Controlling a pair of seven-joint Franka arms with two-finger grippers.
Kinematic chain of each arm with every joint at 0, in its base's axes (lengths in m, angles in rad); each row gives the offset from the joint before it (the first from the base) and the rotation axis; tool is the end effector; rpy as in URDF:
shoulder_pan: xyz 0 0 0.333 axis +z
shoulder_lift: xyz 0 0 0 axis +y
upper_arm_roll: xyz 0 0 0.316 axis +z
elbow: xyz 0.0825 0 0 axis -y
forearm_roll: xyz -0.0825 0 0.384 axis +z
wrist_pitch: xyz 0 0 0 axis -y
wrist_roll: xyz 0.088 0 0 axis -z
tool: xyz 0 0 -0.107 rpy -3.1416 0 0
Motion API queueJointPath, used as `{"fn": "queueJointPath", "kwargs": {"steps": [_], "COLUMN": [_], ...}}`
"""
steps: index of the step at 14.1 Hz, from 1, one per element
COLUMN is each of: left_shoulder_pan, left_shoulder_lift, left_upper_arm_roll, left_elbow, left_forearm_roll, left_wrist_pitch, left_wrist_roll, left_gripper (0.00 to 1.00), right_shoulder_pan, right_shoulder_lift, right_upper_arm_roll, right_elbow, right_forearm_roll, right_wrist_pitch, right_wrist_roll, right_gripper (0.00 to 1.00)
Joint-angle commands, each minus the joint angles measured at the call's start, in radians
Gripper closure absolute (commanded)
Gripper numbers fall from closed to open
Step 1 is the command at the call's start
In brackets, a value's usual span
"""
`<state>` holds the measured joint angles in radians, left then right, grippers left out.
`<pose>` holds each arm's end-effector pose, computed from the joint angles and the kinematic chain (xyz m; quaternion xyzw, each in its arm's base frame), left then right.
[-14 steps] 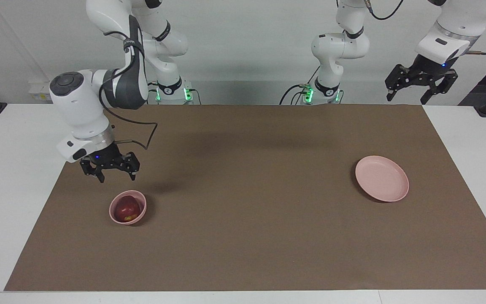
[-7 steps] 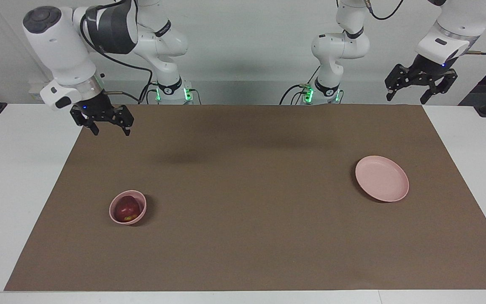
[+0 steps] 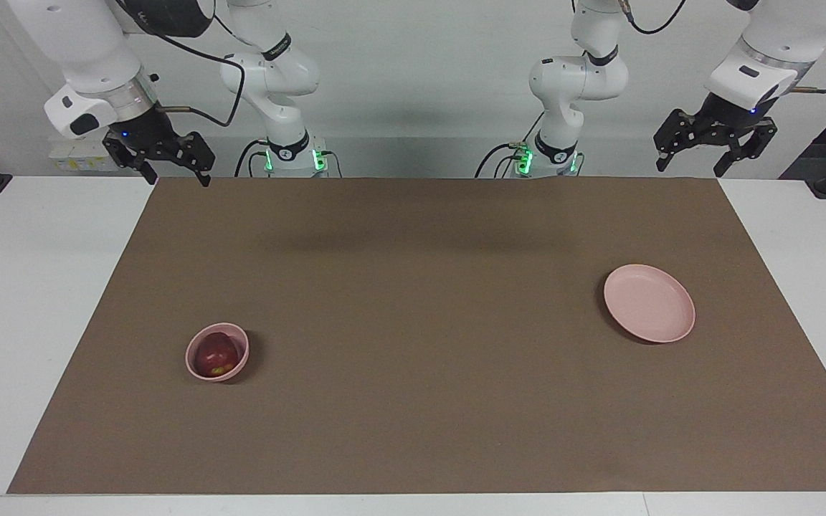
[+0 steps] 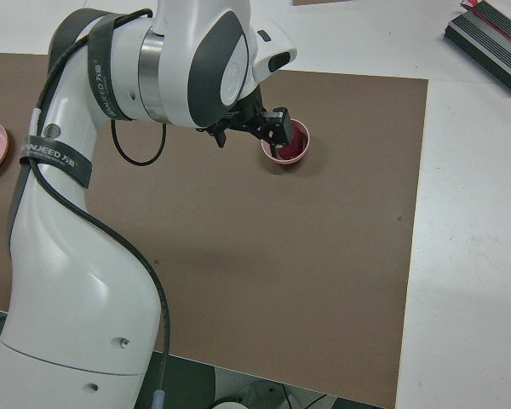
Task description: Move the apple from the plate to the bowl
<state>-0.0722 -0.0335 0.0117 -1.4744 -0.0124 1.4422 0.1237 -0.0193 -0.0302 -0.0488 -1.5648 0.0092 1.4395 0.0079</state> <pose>0.5290 -0.0334 0.6763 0.9957 -0.0928 0.0008 0.0063 0.5299 -0.0355 0.6328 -0.9981 0.0375 0.0474 0.0067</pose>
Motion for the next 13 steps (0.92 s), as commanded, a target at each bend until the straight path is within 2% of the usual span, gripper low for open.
{"fn": "queueJointPath", "kwargs": {"steps": [1,5,13], "left_shoulder_pan": [-0.005,-0.003,-0.003], "left_shoulder_lift": [-0.023,-0.025,-0.025], "left_upper_arm_roll": [0.002,0.01,0.013], "left_elbow": [-0.023,-0.027,-0.029], "left_forearm_roll": [0.025,0.025,0.025], "left_wrist_pitch": [-0.006,-0.009,-0.009], "left_wrist_roll": [-0.001,0.06,0.06], "left_gripper": [0.0,0.0,0.0], "right_shoulder_pan": [-0.004,-0.002,0.002], "right_shoulder_lift": [0.047,0.049,0.047], "right_upper_arm_roll": [0.007,0.007,0.007], "right_elbow": [0.057,0.054,0.045], "right_forearm_roll": [0.003,-0.011,-0.006], "right_wrist_pitch": [-0.025,0.085,0.082], "right_wrist_roll": [0.014,-0.006,0.0], "right_gripper": [0.0,0.0,0.0]}}
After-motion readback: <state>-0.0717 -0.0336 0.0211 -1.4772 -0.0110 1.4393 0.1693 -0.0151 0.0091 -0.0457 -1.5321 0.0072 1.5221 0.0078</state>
